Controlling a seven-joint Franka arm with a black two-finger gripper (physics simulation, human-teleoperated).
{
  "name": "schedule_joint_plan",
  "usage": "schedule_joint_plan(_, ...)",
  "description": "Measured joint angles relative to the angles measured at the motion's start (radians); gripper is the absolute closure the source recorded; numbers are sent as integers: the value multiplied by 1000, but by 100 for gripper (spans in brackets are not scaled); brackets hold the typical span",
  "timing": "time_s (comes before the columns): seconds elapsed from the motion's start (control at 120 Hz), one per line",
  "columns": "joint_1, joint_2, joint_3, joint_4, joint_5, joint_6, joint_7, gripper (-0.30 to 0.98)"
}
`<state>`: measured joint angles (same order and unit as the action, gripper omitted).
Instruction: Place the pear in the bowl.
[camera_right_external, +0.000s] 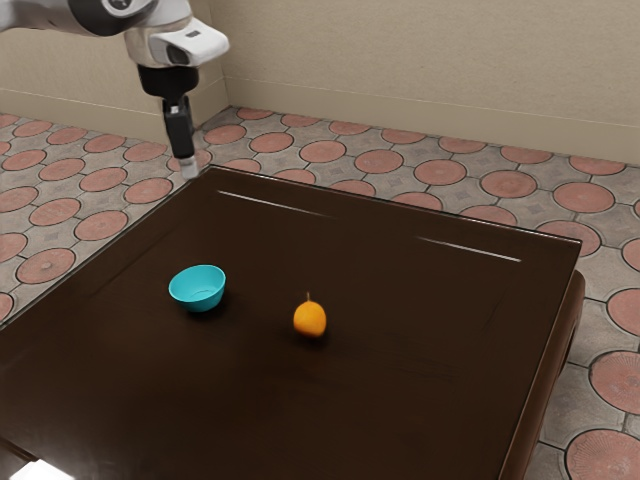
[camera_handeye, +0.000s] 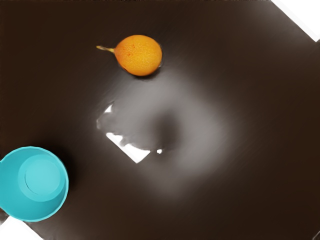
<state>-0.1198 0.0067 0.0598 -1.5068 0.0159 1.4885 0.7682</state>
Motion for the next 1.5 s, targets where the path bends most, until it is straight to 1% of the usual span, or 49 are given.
schedule_joint_plan(0.233,23,14,1,-1,-4,10,63,0)
schedule_joint_plan(0.325,35,66,-5,2,-8,13,98,0)
schedule_joint_plan(0.4,20,105,-8,1,-20,29,155,0)
schedule_joint_plan(0.483,-12,164,-9,-12,-48,82,258,0)
schedule_joint_plan(0.6,-29,252,-9,-28,-75,151,415,0)
schedule_joint_plan(0.683,-42,273,-19,-98,-89,254,545,0)
schedule_joint_plan(0.75,-48,316,-23,-118,-114,338,648,0)
schedule_joint_plan(0.933,-71,433,-28,-119,-145,521,880,0)
schedule_joint_plan(1.0,-74,483,-30,-92,-149,567,955,0)
schedule_joint_plan(1.258,-64,585,-26,-71,-148,652,1223,0)
schedule_joint_plan(1.5,-50,637,-19,-53,-148,676,1399,0)
